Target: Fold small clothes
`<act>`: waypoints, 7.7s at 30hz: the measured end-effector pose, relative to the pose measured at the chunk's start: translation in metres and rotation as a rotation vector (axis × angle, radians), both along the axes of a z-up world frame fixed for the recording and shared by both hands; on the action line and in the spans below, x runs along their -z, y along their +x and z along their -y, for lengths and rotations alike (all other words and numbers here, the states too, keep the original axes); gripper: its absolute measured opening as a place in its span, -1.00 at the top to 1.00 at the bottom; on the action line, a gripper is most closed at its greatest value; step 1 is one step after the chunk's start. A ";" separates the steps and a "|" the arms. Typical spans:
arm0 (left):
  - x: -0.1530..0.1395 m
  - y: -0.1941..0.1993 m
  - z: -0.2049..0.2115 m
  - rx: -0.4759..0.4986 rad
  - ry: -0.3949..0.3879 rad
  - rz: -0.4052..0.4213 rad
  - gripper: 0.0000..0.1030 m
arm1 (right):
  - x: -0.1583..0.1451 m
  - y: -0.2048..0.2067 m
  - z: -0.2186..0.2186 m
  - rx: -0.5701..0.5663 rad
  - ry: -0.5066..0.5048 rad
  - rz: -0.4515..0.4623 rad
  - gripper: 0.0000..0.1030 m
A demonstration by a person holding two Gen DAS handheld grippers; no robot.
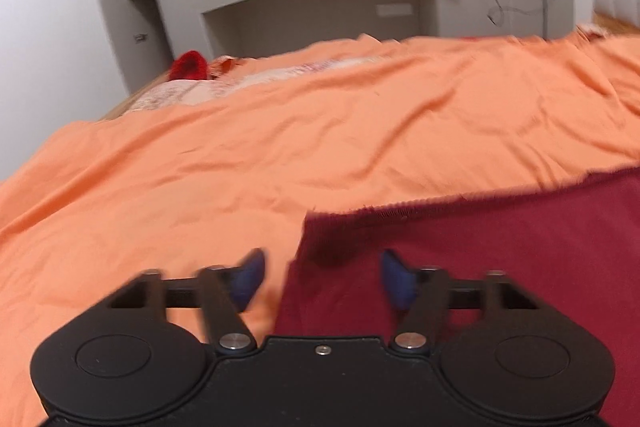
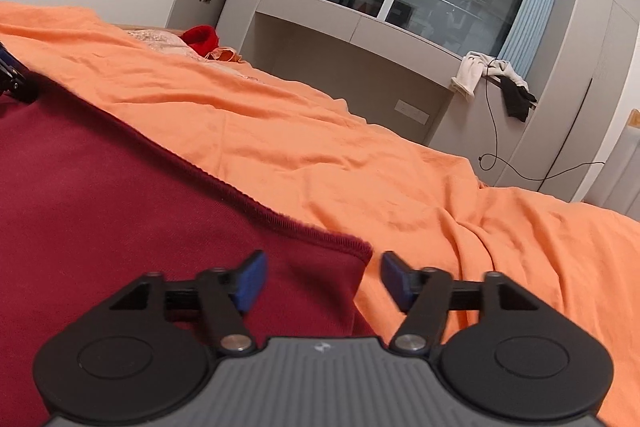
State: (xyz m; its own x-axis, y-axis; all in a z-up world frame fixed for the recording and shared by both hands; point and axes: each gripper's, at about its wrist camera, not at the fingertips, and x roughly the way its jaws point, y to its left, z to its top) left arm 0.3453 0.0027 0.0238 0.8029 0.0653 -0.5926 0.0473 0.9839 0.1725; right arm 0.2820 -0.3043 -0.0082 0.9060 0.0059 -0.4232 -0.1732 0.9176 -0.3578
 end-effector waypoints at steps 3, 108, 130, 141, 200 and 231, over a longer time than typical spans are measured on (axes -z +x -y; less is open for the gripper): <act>-0.005 -0.002 -0.010 -0.037 -0.032 0.014 -0.36 | -0.002 0.000 0.002 0.007 0.008 0.007 -0.78; 0.037 -0.200 -0.037 -0.043 -0.409 0.015 -0.99 | -0.007 -0.023 0.086 0.069 0.653 -0.263 0.64; 0.036 -0.206 -0.046 -0.024 -0.426 0.028 -0.99 | -0.020 -0.062 0.087 0.140 0.550 -0.161 0.85; 0.035 -0.204 -0.039 0.001 -0.447 0.025 -0.99 | -0.051 -0.100 0.054 0.116 0.469 0.008 -0.32; 0.052 -0.151 -0.008 -0.194 -0.686 0.067 -0.87 | 0.006 -0.150 -0.051 -0.050 0.373 0.087 -0.99; -0.063 -0.117 0.133 0.256 -0.240 0.346 0.73 | -0.044 -0.163 0.026 0.129 0.348 0.213 -1.00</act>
State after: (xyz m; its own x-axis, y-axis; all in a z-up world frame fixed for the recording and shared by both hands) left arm 0.2284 -0.1305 0.0867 0.9276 -0.2659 -0.2626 0.2730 0.9620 -0.0096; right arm 0.1188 -0.3306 0.0355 0.9756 -0.0041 -0.2195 -0.0045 0.9992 -0.0385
